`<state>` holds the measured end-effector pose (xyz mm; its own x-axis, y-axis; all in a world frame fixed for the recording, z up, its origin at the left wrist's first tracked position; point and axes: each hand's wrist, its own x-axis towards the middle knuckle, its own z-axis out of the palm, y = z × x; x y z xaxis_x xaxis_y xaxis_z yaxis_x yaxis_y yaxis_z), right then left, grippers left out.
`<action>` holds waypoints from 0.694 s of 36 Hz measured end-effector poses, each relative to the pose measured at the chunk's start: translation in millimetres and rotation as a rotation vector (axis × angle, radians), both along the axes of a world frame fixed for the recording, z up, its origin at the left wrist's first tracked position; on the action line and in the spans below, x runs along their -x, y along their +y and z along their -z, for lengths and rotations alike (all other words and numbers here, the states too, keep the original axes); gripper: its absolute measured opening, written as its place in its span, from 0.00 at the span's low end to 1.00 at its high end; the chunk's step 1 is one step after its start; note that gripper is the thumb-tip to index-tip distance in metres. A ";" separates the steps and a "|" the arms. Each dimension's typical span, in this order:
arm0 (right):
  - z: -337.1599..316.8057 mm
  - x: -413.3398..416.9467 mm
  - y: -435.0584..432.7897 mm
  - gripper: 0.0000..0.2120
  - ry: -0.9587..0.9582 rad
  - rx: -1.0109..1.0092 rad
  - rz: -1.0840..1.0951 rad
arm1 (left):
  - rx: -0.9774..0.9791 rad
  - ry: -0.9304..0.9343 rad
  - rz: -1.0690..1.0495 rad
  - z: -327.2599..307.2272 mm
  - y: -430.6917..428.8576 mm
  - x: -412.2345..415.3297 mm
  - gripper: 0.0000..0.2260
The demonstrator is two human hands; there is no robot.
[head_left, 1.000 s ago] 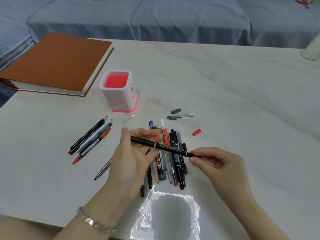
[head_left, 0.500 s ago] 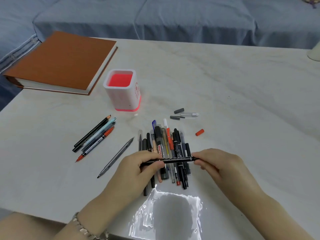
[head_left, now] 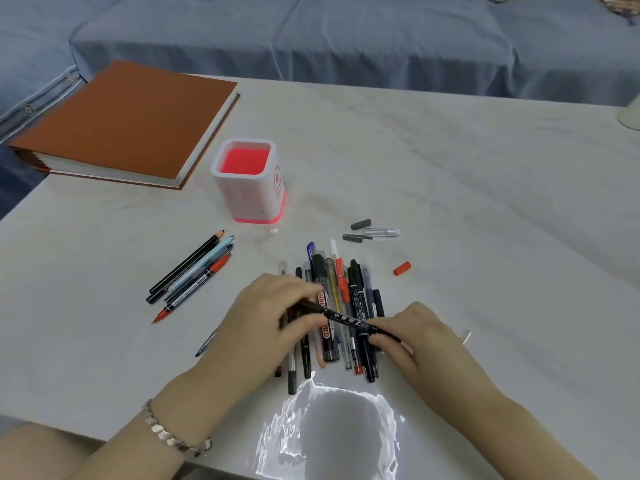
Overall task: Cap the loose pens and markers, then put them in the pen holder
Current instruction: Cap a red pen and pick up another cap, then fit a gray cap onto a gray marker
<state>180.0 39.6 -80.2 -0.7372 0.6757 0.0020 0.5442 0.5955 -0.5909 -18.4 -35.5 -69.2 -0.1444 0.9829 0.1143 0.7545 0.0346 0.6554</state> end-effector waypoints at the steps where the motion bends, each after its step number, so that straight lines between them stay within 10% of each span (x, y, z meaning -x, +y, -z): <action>1: -0.6 1.2 1.1 0.12 -0.001 0.021 0.028 | 0.032 -0.025 -0.082 2.3 -2.2 3.9 0.16; 6: 1.8 11.5 7.6 0.11 -0.051 0.085 0.179 | 0.196 0.149 -0.425 17.7 -14.8 31.9 0.18; 14: -4.4 39.7 1.6 0.17 -0.053 0.162 0.169 | 0.353 0.259 -0.411 31.5 -18.4 42.2 0.07; 25: 11.3 76.4 81.6 0.12 -0.090 -0.084 0.264 | 0.169 -0.010 -0.438 14.8 -14.8 48.6 0.02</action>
